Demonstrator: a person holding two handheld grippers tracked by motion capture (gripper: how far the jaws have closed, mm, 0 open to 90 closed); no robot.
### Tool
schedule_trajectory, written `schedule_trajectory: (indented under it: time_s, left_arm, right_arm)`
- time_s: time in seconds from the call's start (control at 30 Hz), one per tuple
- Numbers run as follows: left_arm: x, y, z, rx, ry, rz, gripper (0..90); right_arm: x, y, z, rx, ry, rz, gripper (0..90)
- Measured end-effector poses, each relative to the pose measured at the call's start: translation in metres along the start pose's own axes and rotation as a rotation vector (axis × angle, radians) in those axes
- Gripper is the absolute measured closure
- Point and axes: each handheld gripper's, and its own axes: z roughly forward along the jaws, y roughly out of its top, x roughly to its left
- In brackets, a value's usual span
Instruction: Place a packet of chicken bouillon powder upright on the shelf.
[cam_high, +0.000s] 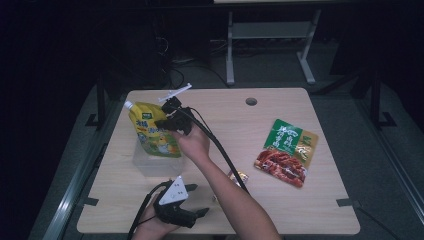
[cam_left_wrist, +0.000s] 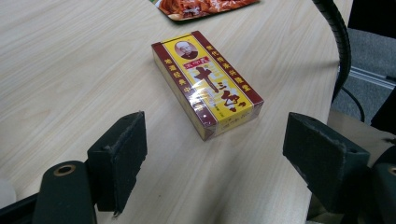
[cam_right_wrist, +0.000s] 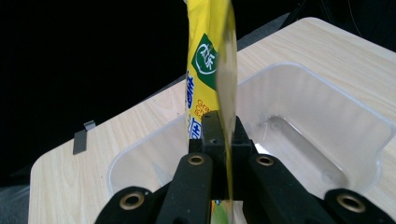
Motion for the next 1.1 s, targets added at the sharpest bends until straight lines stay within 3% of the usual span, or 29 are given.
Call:
schedule_trajectory:
  time_s: [0.13,0.37,0.73,0.93,1.1]
  left_arm:
    - [0.001,0.0,-0.001,-0.008,0.002,-0.01,21.3]
    - [0.002,0.0,-0.001,-0.007,0.005,-0.006,21.4]
    - [0.003,-0.001,0.001,0.0,0.0,-0.004,21.4]
    - [0.003,-0.001,0.001,-0.001,0.0,-0.004,21.4]
    - [0.004,-0.001,0.001,-0.001,0.001,-0.01,21.4]
  right_arm:
    - [0.0,-0.006,0.003,-0.004,-0.013,0.028,89.9]
    - [0.001,-0.016,0.012,0.011,-0.025,0.022,89.9]
    - [-0.005,-0.021,0.011,-0.005,-0.011,0.027,88.3]
    - [-0.009,-0.021,0.008,-0.011,0.02,0.045,76.3]
    - [-0.008,-0.019,0.002,-0.005,0.005,0.017,72.7]
